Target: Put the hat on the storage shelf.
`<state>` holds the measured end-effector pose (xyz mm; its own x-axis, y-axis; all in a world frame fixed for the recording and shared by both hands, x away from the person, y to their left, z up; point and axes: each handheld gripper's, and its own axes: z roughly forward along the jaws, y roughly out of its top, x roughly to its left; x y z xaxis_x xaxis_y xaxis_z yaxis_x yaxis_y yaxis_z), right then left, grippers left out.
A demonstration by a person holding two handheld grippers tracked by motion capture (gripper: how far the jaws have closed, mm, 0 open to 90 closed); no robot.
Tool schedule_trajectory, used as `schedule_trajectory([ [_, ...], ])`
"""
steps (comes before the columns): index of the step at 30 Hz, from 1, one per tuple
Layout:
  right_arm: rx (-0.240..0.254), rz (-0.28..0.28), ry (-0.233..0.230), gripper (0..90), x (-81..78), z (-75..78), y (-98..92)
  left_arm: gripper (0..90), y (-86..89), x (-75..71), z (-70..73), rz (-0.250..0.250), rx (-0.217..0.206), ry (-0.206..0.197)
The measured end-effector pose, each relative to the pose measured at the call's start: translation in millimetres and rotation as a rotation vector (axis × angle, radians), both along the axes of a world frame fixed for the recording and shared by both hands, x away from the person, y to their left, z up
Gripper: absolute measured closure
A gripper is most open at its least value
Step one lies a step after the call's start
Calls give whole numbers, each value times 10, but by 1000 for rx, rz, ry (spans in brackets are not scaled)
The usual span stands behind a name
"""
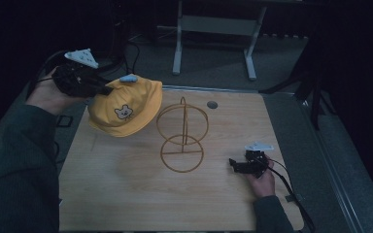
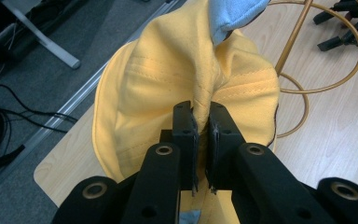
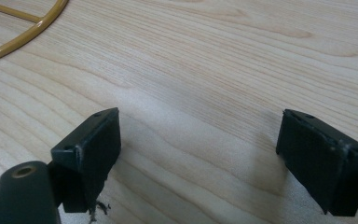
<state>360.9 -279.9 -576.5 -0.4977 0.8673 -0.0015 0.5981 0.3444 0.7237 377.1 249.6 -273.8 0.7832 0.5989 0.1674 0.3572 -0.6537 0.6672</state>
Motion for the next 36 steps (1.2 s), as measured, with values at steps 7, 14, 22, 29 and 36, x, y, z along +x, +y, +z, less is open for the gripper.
schedule_trajectory([
  [7,0,0,1,136,-1,0,0,837,2,-9,42,-5,3,-4],
  [14,0,0,0,136,0,0,0,837,-2,-24,86,-12,-4,-9],
  [22,0,0,0,136,0,0,0,837,-2,-36,116,-17,-9,-12],
  [29,-1,1,0,136,0,0,0,837,1,-43,131,-27,-16,-12],
  [36,-1,1,-1,136,0,0,-1,837,-10,-55,150,-35,-23,-16],
])
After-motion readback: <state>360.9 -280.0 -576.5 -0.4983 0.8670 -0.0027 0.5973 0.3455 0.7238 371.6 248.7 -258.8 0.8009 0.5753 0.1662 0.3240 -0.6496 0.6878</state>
